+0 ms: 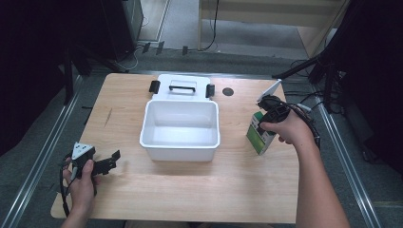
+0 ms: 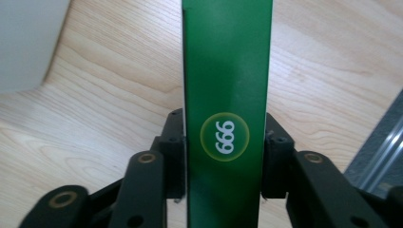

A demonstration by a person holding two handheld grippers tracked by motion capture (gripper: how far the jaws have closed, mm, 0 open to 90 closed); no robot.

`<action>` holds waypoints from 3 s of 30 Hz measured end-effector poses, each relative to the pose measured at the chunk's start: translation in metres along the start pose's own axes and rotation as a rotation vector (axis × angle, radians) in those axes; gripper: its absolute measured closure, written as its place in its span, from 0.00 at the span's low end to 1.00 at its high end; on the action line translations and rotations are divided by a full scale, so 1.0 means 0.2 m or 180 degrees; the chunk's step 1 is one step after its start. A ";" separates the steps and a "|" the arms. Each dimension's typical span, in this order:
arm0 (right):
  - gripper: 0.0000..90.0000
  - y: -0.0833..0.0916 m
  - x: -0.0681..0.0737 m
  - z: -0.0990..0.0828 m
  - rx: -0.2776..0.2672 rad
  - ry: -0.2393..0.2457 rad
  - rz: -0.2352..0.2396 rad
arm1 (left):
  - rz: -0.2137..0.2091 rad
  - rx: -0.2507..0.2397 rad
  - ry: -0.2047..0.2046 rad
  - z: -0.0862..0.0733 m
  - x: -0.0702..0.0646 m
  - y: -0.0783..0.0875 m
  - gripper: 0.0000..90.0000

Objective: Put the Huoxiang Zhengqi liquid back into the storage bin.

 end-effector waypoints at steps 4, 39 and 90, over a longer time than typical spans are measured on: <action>0.71 0.00 0.00 0.00 0.0000 0.0139 -0.0024 | -0.0009 0.0003 0.0011 0.00 0.00 0.00 0.01; 0.71 0.36 0.19 -0.06 -0.0244 0.1891 -0.0068 | -0.0047 0.0015 0.0014 0.00 0.00 0.00 0.01; 0.71 0.76 0.65 0.20 -0.0466 0.2719 -0.0012 | -0.0093 0.0043 0.0029 0.00 0.00 -0.01 0.01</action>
Point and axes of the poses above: each handheld gripper's, and its own axes: y roughly backward along the jaws, z roughly out of its top, x roughly to its left, the point moved 5 cm from there along -y, roughly forward along the jaws, and after that the axes turned 3 degrees about x, right-handed, at the moved point
